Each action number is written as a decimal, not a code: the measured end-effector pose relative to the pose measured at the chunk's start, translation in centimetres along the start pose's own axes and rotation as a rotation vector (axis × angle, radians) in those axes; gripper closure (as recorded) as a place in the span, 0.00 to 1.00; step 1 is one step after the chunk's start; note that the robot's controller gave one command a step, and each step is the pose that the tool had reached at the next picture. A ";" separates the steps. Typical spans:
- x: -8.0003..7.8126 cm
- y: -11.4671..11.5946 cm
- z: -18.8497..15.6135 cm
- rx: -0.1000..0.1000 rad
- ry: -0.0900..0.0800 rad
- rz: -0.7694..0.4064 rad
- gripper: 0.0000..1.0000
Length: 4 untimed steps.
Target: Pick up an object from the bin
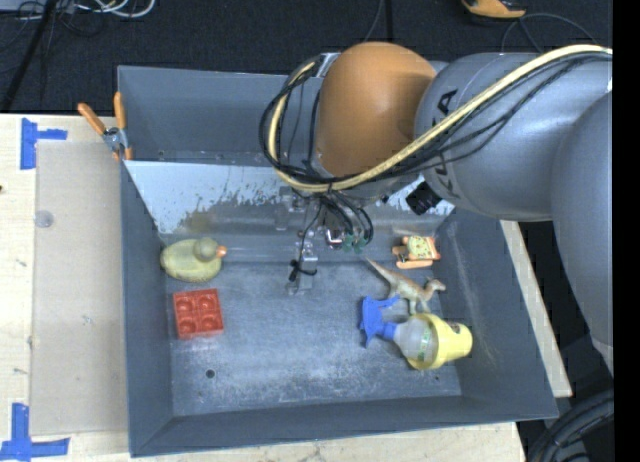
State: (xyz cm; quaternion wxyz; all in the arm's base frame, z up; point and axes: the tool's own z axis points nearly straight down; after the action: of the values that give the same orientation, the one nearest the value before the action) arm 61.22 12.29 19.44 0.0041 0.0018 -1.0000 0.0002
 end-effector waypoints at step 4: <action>3.4 5.6 4.8 0.003 0.005 0.131 0.00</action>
Offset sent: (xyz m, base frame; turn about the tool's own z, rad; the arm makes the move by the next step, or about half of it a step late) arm -0.0655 0.0998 -0.0692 -0.2896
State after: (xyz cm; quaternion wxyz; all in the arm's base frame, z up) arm 57.72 17.90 14.72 0.0064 -0.0638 -0.9979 0.0020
